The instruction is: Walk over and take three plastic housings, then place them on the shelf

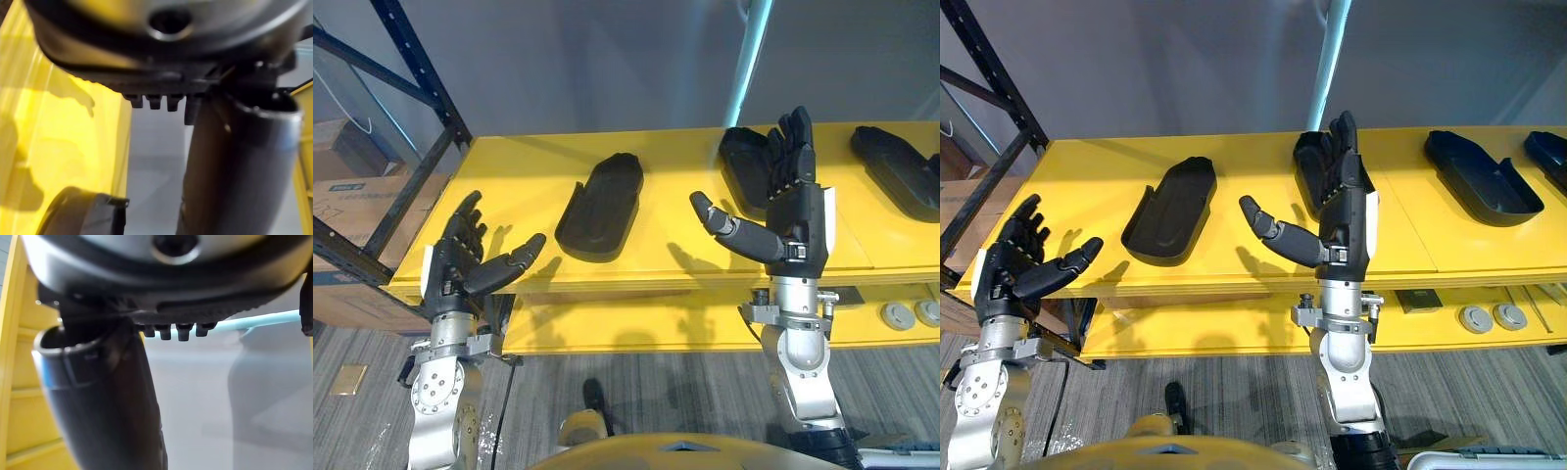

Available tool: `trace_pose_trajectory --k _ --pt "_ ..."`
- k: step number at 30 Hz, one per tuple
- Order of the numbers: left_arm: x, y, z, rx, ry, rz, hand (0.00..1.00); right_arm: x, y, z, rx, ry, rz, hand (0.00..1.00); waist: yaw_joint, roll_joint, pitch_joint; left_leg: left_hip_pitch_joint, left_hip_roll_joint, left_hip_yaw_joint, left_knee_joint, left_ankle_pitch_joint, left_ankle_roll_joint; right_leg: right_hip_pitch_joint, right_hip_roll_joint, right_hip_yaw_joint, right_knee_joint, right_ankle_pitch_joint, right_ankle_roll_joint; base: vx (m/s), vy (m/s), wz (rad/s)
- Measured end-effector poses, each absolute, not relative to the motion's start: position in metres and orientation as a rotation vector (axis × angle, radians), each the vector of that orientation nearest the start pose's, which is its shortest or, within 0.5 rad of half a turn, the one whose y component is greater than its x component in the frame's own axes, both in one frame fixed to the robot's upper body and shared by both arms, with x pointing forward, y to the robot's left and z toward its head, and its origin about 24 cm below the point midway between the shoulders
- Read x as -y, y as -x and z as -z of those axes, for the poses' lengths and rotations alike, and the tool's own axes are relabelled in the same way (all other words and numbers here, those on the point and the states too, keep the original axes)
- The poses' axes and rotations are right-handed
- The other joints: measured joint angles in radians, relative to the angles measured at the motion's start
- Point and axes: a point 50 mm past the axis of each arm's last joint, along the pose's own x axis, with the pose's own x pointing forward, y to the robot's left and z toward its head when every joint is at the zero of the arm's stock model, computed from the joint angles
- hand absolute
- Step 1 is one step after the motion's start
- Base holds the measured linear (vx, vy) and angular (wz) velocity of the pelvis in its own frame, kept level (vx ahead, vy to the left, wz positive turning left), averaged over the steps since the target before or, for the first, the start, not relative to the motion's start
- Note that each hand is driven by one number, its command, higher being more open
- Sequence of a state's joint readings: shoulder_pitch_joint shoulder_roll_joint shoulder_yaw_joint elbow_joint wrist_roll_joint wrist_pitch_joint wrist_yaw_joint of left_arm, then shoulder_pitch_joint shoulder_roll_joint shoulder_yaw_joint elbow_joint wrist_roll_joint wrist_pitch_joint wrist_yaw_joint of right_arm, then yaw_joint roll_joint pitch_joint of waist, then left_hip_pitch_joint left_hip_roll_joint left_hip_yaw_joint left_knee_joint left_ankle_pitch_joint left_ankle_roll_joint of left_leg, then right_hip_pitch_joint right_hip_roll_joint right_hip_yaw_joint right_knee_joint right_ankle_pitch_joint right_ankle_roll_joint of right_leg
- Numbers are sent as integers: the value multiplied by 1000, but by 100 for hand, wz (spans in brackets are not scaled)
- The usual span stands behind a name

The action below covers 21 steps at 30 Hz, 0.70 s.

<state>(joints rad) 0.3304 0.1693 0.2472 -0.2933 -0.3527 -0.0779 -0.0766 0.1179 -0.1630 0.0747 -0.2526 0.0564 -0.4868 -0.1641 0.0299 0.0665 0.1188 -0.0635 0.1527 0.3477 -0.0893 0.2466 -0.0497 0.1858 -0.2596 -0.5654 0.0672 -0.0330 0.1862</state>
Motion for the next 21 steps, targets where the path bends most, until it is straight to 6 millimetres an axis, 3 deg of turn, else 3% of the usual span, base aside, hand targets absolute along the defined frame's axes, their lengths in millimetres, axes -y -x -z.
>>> trace_pose_trajectory --k 7,11,21 --pt "-231 -181 -48 25 208 -64 100 169 -211 -116 611 25 78 100 -7 9 -8 2 4 21 0 -3 -11 -12 0 21 1 3 3 13 -14 -9" --pt "-227 -182 -26 -75 305 -51 100 174 -211 -115 604 -9 98 100 -8 9 -9 3 4 25 0 -5 -14 -16 0 25 1 3 3 6 -8 -2" --pt "-225 -185 -20 -80 344 -39 100 175 -210 -114 598 -8 104 100 -8 10 -18 4 7 34 0 -7 -14 -22 0 34 2 2 2 -12 0 -2"
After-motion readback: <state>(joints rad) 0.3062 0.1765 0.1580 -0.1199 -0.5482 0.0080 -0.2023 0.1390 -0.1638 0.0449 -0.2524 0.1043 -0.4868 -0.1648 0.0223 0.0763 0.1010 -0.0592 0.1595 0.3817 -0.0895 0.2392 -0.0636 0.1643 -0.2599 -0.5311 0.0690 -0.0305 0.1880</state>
